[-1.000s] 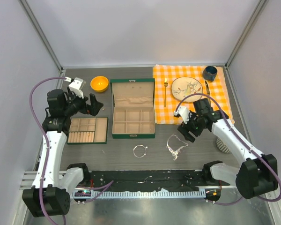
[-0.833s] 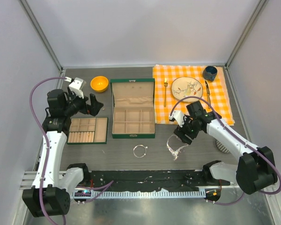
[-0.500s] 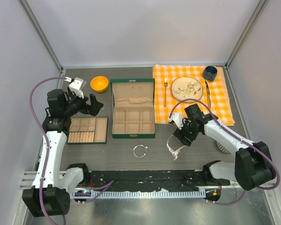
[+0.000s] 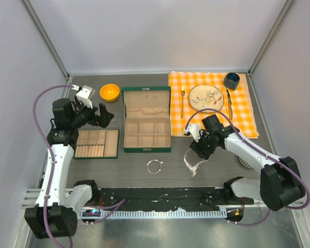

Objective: Organize the mixed jewelry

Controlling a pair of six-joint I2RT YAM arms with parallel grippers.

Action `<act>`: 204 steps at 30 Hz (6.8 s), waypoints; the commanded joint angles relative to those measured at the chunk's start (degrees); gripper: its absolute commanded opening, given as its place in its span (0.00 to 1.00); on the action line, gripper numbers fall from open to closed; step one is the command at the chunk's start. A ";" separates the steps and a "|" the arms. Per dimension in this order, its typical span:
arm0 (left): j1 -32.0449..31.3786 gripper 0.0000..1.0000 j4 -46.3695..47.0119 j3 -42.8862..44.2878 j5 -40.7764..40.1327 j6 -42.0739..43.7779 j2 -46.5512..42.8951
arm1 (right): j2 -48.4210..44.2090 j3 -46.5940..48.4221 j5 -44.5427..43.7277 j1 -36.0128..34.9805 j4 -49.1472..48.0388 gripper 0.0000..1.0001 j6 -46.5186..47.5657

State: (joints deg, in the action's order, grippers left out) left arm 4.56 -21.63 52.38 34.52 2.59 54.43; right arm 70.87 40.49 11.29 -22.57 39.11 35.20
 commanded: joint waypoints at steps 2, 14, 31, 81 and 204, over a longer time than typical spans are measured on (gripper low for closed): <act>-0.16 1.00 2.12 -0.35 0.54 0.13 -0.03 | 1.72 0.90 -1.80 -0.64 -4.30 0.61 -1.36; -0.08 1.00 2.29 -0.79 0.46 0.49 0.06 | 4.19 -2.60 -2.06 -1.16 -6.77 0.57 -1.01; -0.08 1.00 2.38 -1.23 -0.16 0.66 -0.47 | 5.50 -6.56 -5.49 -1.51 -8.53 0.37 0.04; -48.15 0.96 16.59 -2.19 -16.24 7.53 18.50 | -1.35 14.61 1.36 -1.51 8.26 0.01 -5.76; -60.28 0.49 51.78 8.79 -7.01 -5.93 62.19 | -8.73 18.13 3.04 -1.43 12.65 0.01 -12.61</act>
State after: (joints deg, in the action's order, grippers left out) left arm -55.48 30.96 58.41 26.68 -4.03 116.01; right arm 63.99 56.80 14.48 -24.21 52.31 22.92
